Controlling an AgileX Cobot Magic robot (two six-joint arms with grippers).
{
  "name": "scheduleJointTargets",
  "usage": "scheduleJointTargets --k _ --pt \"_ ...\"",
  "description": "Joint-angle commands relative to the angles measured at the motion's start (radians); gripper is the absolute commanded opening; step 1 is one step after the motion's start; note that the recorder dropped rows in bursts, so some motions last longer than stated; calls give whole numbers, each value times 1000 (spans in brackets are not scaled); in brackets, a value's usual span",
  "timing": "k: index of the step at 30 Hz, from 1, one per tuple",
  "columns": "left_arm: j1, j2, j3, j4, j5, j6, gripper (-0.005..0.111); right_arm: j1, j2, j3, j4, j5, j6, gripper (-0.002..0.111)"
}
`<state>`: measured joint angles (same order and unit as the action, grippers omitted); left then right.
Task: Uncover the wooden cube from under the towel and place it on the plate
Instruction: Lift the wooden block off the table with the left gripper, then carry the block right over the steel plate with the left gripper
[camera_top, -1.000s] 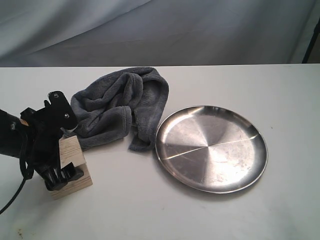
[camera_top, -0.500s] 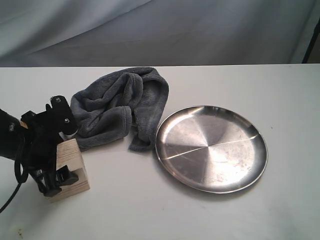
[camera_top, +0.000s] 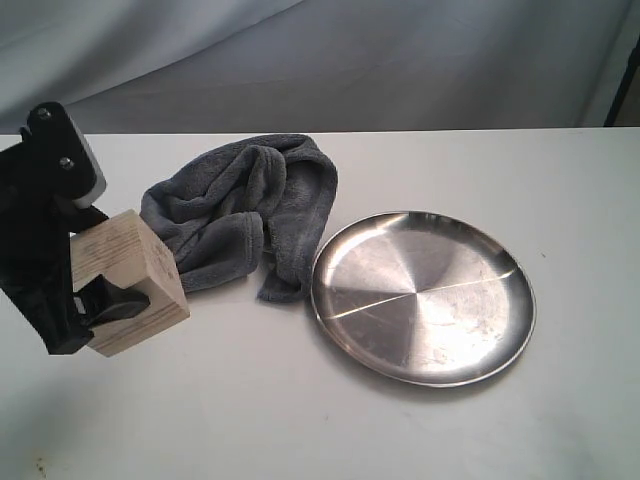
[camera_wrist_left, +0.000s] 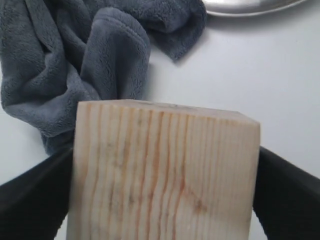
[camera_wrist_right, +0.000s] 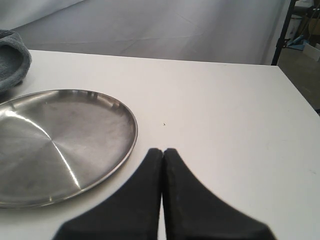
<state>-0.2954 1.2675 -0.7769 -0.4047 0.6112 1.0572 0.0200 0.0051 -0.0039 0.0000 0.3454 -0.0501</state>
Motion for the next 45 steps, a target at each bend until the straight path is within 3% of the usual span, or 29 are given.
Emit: scheduleJointTargets --k 1,7,15,22,29,34,40,45 --pt "-5 -42 -8 -35 -36 -10 2 2 -5 4 0 -2 2 0" --pt "-5 -43 -8 -39 -38 -10 2 2 -5 4 0 -2 2 0" --pt "-5 -43 -8 -443 -70 -5 2 2 -5 4 0 -2 2 0" --pt "-7 -43 -8 -574 -97 1 2 2 -5 4 0 -2 2 0" --pt "-7 -42 -8 -862 -55 297 2 2 -5 4 0 -2 2 0" --pt "-7 0 -8 -1005 -55 385 2 2 -5 4 0 -2 2 0" --pt "-94 102 -39 -1074 -62 476 2 2 -5 4 0 -2 2 0" --pt "-202 214 -162 -1114 -101 492 2 2 -5 4 0 -2 2 0"
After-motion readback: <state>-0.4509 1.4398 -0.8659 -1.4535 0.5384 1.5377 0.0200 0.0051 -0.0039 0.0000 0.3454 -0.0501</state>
